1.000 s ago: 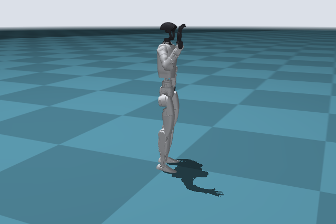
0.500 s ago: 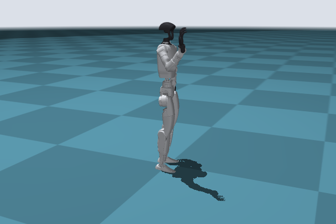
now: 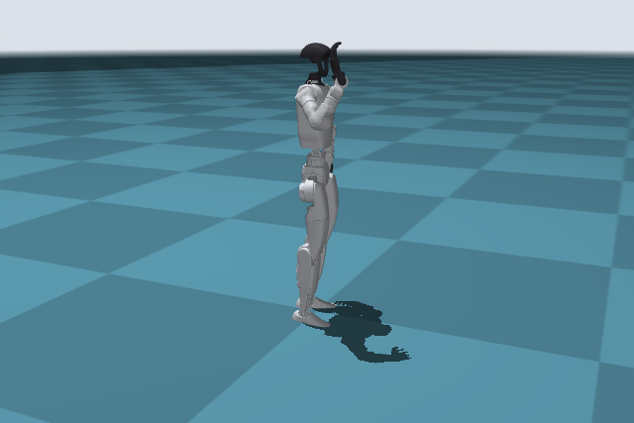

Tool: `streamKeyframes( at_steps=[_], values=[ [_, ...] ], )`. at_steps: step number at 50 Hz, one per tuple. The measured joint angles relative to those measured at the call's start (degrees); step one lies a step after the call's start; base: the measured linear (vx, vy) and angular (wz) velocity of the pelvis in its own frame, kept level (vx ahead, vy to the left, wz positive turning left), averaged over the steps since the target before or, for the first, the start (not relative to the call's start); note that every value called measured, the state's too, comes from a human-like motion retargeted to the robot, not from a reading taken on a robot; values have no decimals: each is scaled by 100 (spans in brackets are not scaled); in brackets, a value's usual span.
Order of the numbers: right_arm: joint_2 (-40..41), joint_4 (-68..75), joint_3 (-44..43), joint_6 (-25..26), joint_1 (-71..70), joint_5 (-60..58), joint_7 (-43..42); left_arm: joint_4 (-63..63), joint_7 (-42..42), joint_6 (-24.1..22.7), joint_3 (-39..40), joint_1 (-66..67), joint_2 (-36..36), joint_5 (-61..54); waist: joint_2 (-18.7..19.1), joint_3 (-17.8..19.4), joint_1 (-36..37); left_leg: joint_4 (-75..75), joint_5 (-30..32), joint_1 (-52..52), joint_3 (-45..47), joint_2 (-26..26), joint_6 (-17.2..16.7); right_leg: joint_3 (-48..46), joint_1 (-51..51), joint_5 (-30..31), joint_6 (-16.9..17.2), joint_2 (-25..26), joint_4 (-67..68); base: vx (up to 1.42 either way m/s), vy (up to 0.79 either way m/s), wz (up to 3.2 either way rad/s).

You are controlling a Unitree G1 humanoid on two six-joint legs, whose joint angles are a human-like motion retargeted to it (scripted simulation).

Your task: Upper body actions

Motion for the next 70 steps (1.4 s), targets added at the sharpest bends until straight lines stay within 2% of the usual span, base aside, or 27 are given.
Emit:
streamKeyframes(
  at_steps=[7, 12, 23, 28, 34, 38, 42, 52, 56, 60, 70],
  values=[
    [-521, -196, 483, -87, -257, -595, -127, -65, 15, -20, -15, -54, -30, -16, 17, -14, 12, 6, -11, 3, -3, -8, -4, 0, 13, -11, 0, -2, -9, 0, 0, 0],
    [-321, 11, 263, 65, -167, -560, -155, -72, 23, -26, 1, -66, -61, -12, 30, -41, 9, 8, -16, -3, -15, -12, -5, -11, 23, -23, 3, -3, -17, 0, 0, 0],
    [906, 1029, -779, 524, 42, 668, 27, 19, 11, -18, 75, 9, -81, 9, 28, -88, -16, 10, -22, -12, -35, -13, -7, -25, 39, -41, 8, 3, -27, 0, 0, 0],
    [1472, 1521, -1064, 725, -252, 1704, -21, 76, -8, -10, 99, 49, -79, 20, 35, -90, -47, 11, -21, -14, -40, -14, -10, -26, 39, -39, 6, 3, -29, 0, 0, 0],
    [1553, 2030, -1314, 738, -583, 2481, -70, 90, -11, 2, 116, 45, -52, 56, 20, -90, -64, 10, -13, -32, -73, -26, -14, -48, 32, -39, 5, -10, -33, 0, 0, 0],
    [1287, 2136, -1311, 737, -645, 2341, -35, 79, -16, 3, 112, 34, -29, 42, 8, -102, -72, 7, -2, -53, -88, -31, -18, -65, 23, -41, 5, -19, -36, 0, 0, 0],
    [902, 1810, -1092, 456, -540, 1864, 28, 71, -1, 6, 97, 22, -16, 47, 14, -104, -78, 5, -1, -56, -82, -29, -22, -54, 18, -40, -1, -13, -40, 0, 0, 0],
    [-35, -87, -319, -273, -295, 150, -74, -7, 1, -16, 82, -25, -78, 37, 79, -60, -90, 3, -3, -46, -40, 4, -29, -2, 8, -31, -18, 28, -41, 0, 0, 0],
    [-256, -595, -63, -262, -319, -327, -164, -35, 6, -26, 64, -40, -95, 37, 83, -45, -93, 5, 3, -47, -46, 7, -31, -4, 13, -32, -23, 32, -41, 0, 0, 0],
    [-255, -530, -13, -167, -327, -434, -113, -51, 9, -33, 67, -48, -113, 26, 83, -29, -100, 8, 13, -51, -60, 10, -31, -15, 24, -32, -25, 34, -41, 0, 0, 0],
    [632, 848, -825, 465, -117, 576, 446, -13, 4, -31, 120, -3, -148, 33, 84, -1, -125, 9, 42, -79, -103, 7, -31, -61, 38, -29, -30, 30, -50, 0, 0, 0]
  ],
)
